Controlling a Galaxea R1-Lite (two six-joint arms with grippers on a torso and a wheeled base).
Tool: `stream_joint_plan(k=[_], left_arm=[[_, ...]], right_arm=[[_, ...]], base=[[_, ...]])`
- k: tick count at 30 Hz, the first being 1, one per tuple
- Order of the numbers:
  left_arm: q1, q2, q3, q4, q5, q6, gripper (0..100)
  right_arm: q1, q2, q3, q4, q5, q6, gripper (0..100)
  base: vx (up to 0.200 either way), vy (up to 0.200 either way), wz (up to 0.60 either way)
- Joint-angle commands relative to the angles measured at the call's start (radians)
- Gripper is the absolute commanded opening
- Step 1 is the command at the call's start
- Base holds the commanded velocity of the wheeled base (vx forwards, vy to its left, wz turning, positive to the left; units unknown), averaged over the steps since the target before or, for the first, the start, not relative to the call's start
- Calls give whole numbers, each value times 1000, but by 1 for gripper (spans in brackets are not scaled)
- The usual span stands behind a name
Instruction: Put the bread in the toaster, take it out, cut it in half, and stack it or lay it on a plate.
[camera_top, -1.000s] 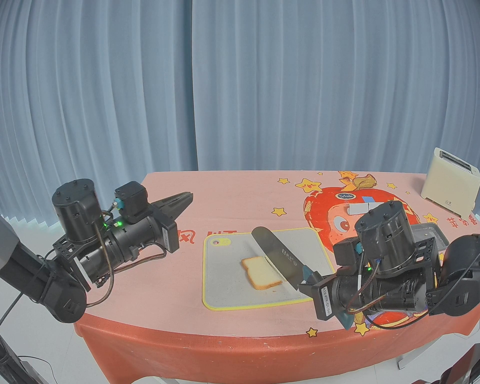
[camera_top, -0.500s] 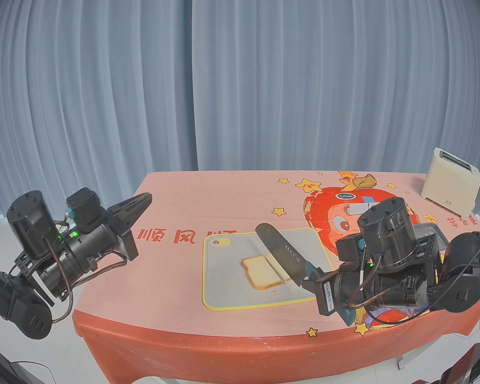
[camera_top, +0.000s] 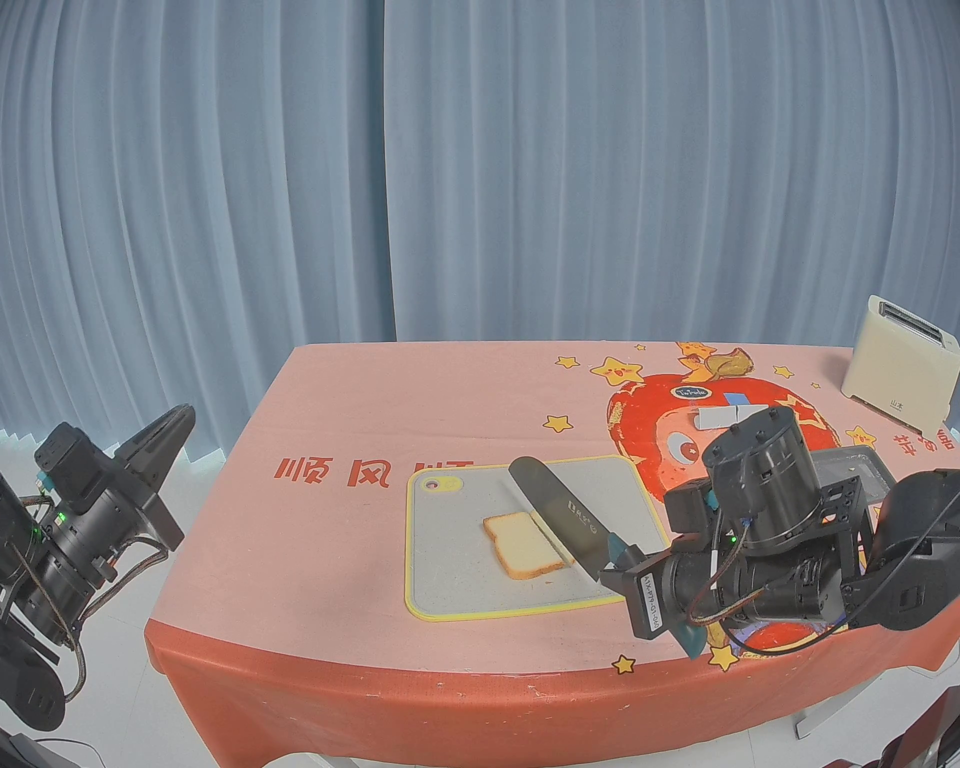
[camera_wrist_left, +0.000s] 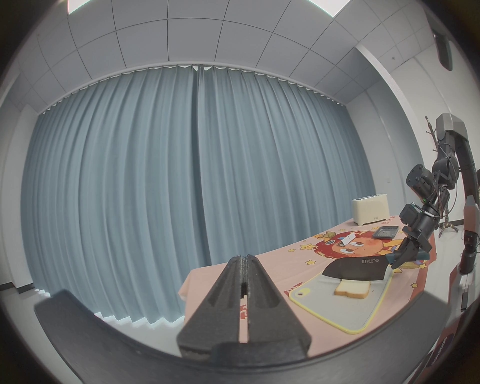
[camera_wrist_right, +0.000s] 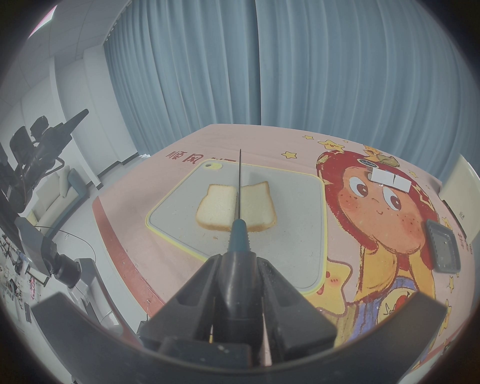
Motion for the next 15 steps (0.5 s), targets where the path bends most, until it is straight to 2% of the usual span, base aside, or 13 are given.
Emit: stream_joint_plan(k=[1,15], left_arm=[[35,-67,43,-4,0,1,0],[38,-230,118,7,3,1,0]], right_arm=[[10,8,1,1,-3,0,0],[-30,0,-2,1,-8,-3,0]], base=[[0,0,0],[0,0,0]])
